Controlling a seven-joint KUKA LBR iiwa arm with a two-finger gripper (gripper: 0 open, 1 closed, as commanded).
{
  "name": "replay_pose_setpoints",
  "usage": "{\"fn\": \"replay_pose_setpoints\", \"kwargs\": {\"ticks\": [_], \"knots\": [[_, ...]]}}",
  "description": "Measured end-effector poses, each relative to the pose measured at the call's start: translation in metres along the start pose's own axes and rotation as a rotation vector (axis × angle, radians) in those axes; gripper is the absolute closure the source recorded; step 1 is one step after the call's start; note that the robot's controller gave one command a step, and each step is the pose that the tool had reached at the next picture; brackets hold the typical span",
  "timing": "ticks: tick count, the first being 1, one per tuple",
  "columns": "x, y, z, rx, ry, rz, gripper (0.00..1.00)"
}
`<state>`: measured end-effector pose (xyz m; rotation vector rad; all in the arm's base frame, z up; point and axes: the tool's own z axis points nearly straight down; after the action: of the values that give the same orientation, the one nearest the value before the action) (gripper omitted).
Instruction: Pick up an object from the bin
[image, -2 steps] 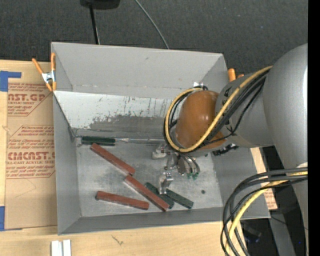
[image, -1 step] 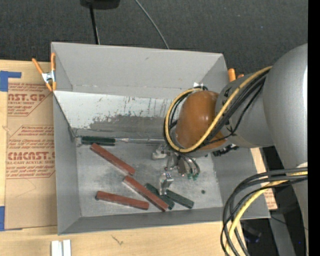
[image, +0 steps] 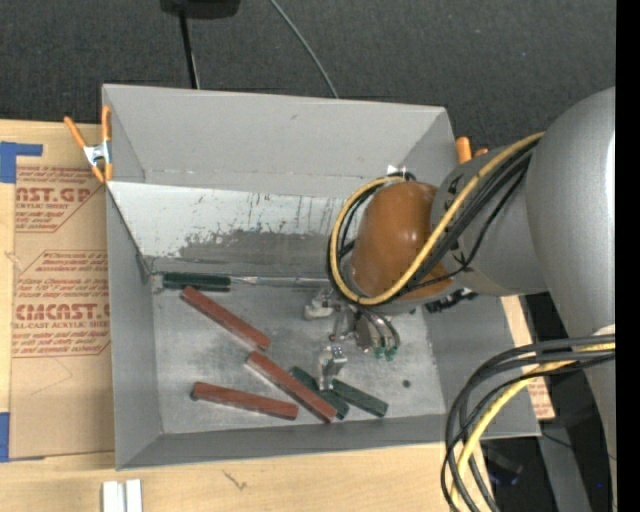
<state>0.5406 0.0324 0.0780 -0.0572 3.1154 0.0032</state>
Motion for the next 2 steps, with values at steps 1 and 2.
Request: {"fn": "replay_pose_setpoints", "kwargs": {"ticks": [1,2], "knots": [[0.006,0.009,-0.029,0.001,0.026,-0.066,0.0],[0.027,0.082,0.001,-0.002,0.0,-0.08,1.0]]}}
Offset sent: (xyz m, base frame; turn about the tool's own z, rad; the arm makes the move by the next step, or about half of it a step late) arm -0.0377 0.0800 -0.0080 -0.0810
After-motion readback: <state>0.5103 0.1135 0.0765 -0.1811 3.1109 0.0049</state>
